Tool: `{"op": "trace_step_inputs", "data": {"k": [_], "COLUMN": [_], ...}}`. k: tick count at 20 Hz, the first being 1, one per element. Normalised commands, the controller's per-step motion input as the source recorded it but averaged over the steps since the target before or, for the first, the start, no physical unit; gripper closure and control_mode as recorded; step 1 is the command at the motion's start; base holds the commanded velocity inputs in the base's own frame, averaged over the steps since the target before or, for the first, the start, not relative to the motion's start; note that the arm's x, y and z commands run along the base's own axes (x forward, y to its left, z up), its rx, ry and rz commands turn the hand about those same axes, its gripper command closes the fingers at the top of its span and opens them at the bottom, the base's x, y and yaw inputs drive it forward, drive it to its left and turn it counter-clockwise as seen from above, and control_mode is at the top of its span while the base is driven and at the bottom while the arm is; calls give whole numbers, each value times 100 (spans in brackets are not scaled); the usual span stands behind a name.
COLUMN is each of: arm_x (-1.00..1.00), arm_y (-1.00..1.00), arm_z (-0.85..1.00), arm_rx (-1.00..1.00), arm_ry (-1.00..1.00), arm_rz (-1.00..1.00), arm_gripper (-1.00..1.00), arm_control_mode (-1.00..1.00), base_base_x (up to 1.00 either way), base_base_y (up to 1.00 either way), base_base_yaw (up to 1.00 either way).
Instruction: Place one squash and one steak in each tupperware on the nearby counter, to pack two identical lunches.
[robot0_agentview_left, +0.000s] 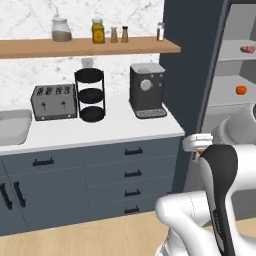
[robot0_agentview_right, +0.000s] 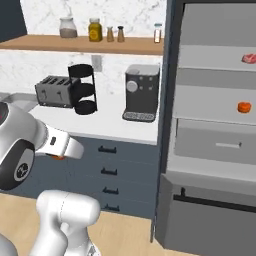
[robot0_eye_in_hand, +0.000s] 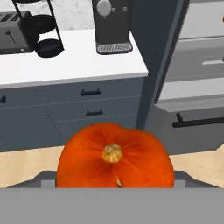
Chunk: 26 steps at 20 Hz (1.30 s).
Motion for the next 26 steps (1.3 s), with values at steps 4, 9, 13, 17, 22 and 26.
{"op": "trace_step_inputs", "data": {"k": [4, 9, 13, 17, 22, 26], "arm_x": [0, 0, 0, 0, 0, 0], "arm_y": [0, 0, 0, 0, 0, 0], "arm_z": [0, 0, 0, 0, 0, 0], "arm_rx": [0, 0, 0, 0, 0, 0], "arm_ry": [0, 0, 0, 0, 0, 0], "arm_rz": [0, 0, 0, 0, 0, 0], "arm_gripper": [100, 100, 100, 100, 100, 100], "arm_control_mode": [100, 100, 100, 100, 100, 100], "base_base_x": [1, 17, 39, 53, 71, 71], "base_base_y": [100, 100, 100, 100, 99, 95], "base_base_yaw": [5, 1, 0, -3, -3, 0]}}
